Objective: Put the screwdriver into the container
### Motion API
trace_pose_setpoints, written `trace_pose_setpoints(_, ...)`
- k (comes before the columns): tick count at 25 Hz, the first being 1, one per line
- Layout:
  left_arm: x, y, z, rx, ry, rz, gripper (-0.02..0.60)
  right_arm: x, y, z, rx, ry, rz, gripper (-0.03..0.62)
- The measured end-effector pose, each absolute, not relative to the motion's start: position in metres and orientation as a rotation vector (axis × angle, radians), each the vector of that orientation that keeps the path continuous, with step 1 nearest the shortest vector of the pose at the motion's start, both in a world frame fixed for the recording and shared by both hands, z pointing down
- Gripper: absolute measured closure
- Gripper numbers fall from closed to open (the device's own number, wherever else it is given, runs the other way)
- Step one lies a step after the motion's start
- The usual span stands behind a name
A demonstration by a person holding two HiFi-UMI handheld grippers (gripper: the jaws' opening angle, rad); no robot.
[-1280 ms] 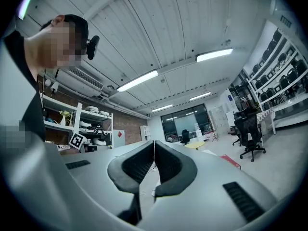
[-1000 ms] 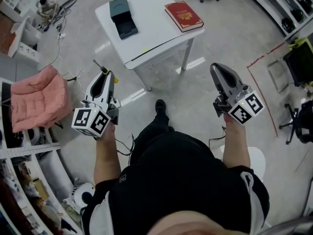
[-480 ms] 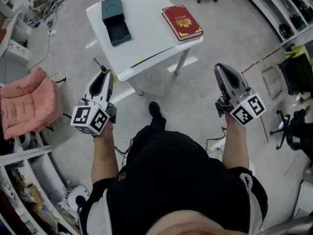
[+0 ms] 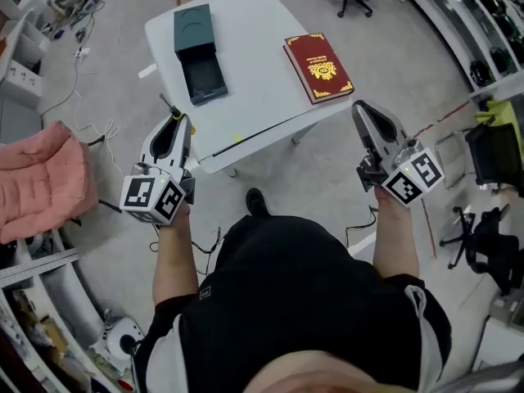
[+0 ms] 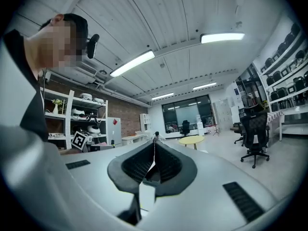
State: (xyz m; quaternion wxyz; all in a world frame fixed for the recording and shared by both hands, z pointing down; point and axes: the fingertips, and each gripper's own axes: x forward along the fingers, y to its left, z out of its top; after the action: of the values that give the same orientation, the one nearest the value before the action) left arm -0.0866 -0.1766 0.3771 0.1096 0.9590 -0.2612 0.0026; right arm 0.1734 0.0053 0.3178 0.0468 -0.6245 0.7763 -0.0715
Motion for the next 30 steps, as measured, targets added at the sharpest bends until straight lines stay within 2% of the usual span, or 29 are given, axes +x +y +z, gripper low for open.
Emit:
trace_pose_setpoints(19, -0.077, -0.244, 0.397, 2.713, -0.907, -0.011, 0.508, 0.164, -0.144, 0.316, -1.623, 2.596, -0.24, 0.563)
trace_pose_setpoints(30, -0.021, -0.278, 0.413, 2.58, -1.083, 0.037, 0.508, 0.224, -0.229, 0.326, -1.367, 2.72, -0.28, 0.563)
